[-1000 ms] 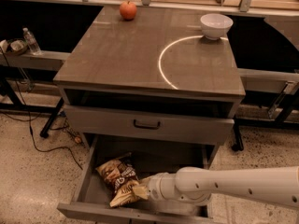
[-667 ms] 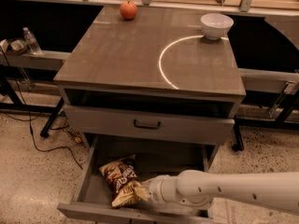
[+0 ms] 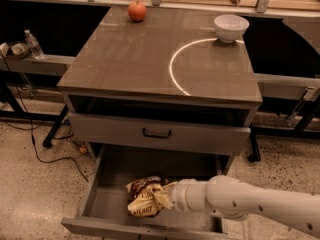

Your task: Pick brown chip bag from middle drawer and place on counter

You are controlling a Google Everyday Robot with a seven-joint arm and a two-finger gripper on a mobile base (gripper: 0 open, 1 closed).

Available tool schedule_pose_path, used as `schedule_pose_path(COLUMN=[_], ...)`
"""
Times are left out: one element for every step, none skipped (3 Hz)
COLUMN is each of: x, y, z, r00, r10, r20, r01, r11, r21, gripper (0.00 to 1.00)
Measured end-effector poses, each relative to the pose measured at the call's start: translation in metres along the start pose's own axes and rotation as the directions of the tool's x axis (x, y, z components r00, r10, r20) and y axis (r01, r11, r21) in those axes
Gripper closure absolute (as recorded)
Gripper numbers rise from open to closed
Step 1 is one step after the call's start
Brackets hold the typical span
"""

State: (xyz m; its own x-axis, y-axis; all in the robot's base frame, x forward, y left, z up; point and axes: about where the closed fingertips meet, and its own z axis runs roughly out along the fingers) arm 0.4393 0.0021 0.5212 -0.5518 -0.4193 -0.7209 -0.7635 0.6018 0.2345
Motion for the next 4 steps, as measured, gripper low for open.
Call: schedule_pose_path(x=[-0.054,-0.062,-0.071,-0.110], y=[-0.019,-0.030,-0.044,-0.063], z=[-0.082,-0.104,-0.130,-0.200], r00=[0.992,0.992,0.992,0.983], r10=[-0.128,-0.128,-0.128,-0.184], r20=[-0.019,-0.011,-0.001,0.024], r01=[0.129,0.128,0.126,0.165], r11=[0.9876,0.9823,0.9732,0.9247], r21=[0.089,0.137,0.192,0.343], gripper=[1.00,1.00,1.00,1.00])
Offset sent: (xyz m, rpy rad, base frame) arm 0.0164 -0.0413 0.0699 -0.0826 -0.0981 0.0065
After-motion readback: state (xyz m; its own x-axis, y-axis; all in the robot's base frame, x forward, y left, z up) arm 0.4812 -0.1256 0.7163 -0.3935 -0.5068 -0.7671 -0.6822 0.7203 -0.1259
